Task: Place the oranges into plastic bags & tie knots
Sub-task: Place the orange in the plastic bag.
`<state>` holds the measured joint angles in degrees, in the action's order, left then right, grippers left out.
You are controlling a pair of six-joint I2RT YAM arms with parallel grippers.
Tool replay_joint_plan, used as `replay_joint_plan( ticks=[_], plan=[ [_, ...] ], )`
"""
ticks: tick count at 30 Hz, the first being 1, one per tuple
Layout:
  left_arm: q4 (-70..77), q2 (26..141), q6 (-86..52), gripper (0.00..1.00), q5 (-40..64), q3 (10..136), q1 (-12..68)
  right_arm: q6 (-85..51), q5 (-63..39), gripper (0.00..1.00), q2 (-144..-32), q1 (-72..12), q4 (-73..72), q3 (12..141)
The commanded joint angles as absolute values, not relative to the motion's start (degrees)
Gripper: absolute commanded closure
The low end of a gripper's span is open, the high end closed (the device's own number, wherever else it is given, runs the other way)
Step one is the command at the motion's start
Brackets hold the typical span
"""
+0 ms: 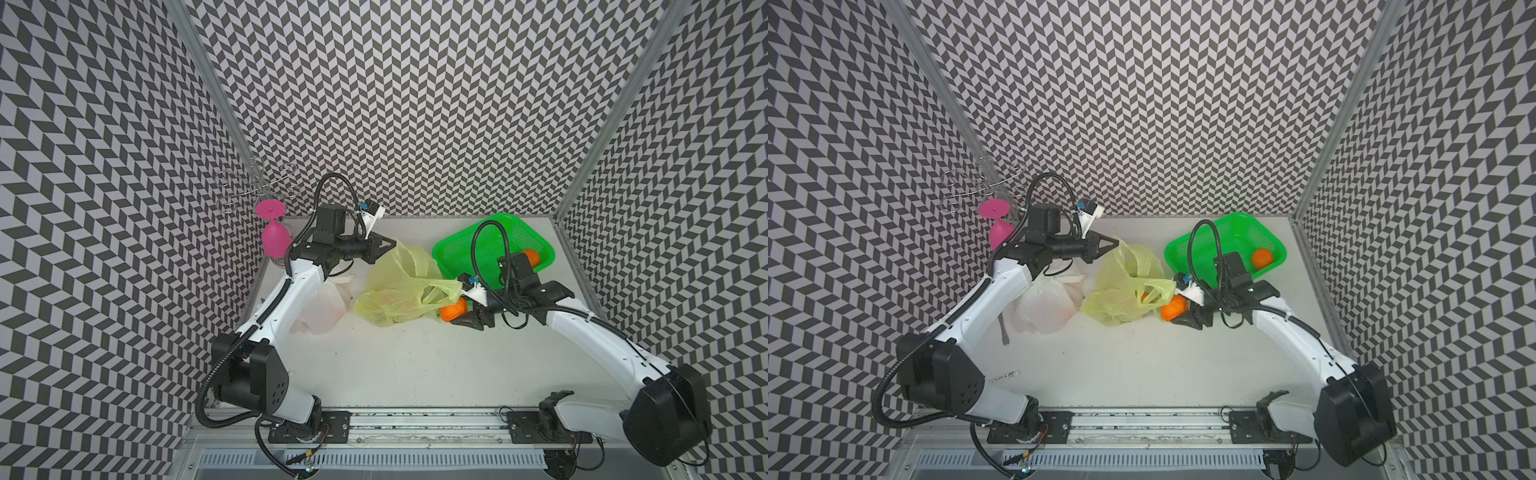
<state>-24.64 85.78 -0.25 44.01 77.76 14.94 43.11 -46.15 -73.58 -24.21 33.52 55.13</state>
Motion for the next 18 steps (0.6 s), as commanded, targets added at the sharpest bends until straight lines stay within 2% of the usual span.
replay_joint_plan(
  ticks=[1, 7, 15, 18],
  plan=[
    [-25.60, 84.11, 1.93, 1.00, 45.26, 77.41, 15.38, 40.71, -46.63, 0.53, -76.30, -27.05, 26.72, 58.93],
    [-28.04, 84.42, 4.83, 1.00, 45.92, 77.86, 16.06, 28.23, -41.08, 0.54, -80.34, -28.87, 13.95, 61.48],
    [-30.06, 85.63, 8.42, 1.00, 45.88, 79.39, 17.99, 15.40, -40.91, 0.53, -82.07, -29.22, 0.38, 59.15],
    [-29.82, 86.23, 7.96, 1.00, 45.69, 80.06, 18.62, 12.91, -35.44, 0.50, -83.41, -29.94, -2.35, 58.36]
  ],
)
